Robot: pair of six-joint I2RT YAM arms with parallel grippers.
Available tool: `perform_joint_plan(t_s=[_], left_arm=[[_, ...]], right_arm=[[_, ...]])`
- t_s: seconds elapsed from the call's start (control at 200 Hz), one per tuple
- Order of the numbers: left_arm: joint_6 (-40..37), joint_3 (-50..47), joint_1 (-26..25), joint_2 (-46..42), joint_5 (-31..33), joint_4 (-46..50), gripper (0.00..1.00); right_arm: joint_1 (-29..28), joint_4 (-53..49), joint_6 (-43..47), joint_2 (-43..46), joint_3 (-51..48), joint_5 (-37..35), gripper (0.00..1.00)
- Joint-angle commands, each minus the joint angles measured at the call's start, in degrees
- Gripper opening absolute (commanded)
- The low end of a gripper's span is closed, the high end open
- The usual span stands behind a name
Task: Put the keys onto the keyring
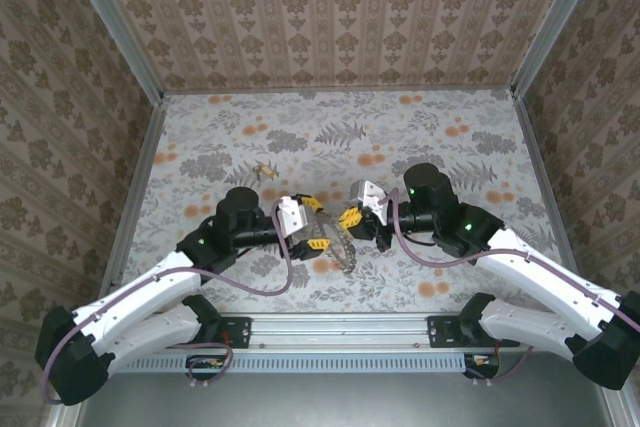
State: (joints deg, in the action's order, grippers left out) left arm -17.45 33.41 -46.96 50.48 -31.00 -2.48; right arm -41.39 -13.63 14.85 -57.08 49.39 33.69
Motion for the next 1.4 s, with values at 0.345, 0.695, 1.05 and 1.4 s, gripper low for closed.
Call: perform_joint_plan(t_s=[0.345, 0.695, 1.05, 1.4], left_arm=[[-2.9, 3.6, -0.6, -1.4, -2.9, 0.4, 0.60], [-4.5, 5.3, -3.5, 1.2, -4.4, 2.1, 0.37], [-6.4, 6.3, -4.7, 2.8, -3.1, 3.2, 0.14], [-6.8, 7.8, -4.6, 2.2, -4.5, 4.2, 0.00]], right_arm=[[0.3, -6.2, 6.5, -3.3, 5.0, 5.4, 0.00], [0.2, -5.7, 8.3, -3.5, 5.2, 4.0, 0.00], [0.2, -4.9, 8.3, -3.3, 5.1, 3.5, 0.00], [0.1, -11.4, 13.4, -3.1, 5.6, -1.4, 0.03]])
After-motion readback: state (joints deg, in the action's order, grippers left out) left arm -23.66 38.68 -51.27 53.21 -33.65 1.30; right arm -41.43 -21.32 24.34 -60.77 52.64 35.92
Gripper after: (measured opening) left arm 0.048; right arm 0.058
